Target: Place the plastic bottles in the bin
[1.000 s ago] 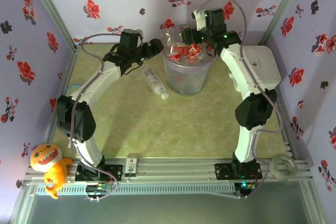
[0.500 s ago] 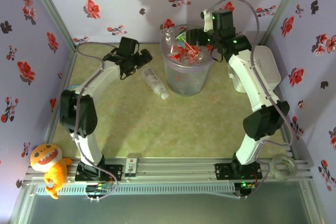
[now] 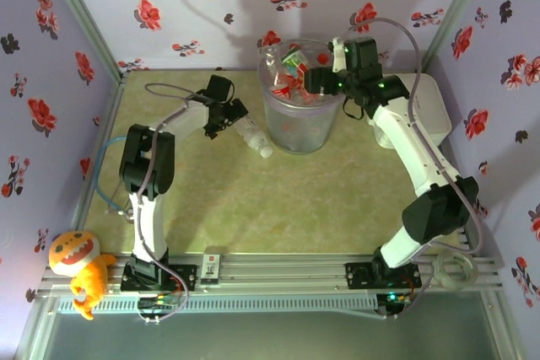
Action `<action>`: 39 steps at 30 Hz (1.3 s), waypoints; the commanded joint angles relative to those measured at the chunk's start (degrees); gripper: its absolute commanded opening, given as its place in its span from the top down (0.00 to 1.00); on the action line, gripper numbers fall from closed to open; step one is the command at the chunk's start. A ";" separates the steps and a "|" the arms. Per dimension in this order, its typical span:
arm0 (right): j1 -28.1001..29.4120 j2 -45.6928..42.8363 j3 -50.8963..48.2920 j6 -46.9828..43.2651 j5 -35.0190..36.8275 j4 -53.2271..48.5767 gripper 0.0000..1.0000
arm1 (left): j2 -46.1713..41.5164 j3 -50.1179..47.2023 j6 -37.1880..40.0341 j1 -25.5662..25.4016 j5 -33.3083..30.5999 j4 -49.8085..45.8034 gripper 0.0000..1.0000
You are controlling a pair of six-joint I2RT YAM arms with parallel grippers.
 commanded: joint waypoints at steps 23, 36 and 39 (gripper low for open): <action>-1.06 -2.97 -2.89 2.52 1.06 2.93 0.14 | 5.00 -0.24 2.15 -0.23 -0.33 0.41 0.21; -1.33 -4.08 -2.53 1.69 -0.76 1.53 0.14 | -3.99 -7.75 5.09 1.27 3.51 6.27 0.37; -1.12 -4.28 -2.31 1.60 -2.34 0.79 0.14 | -7.83 -9.70 6.75 1.85 4.76 7.73 0.38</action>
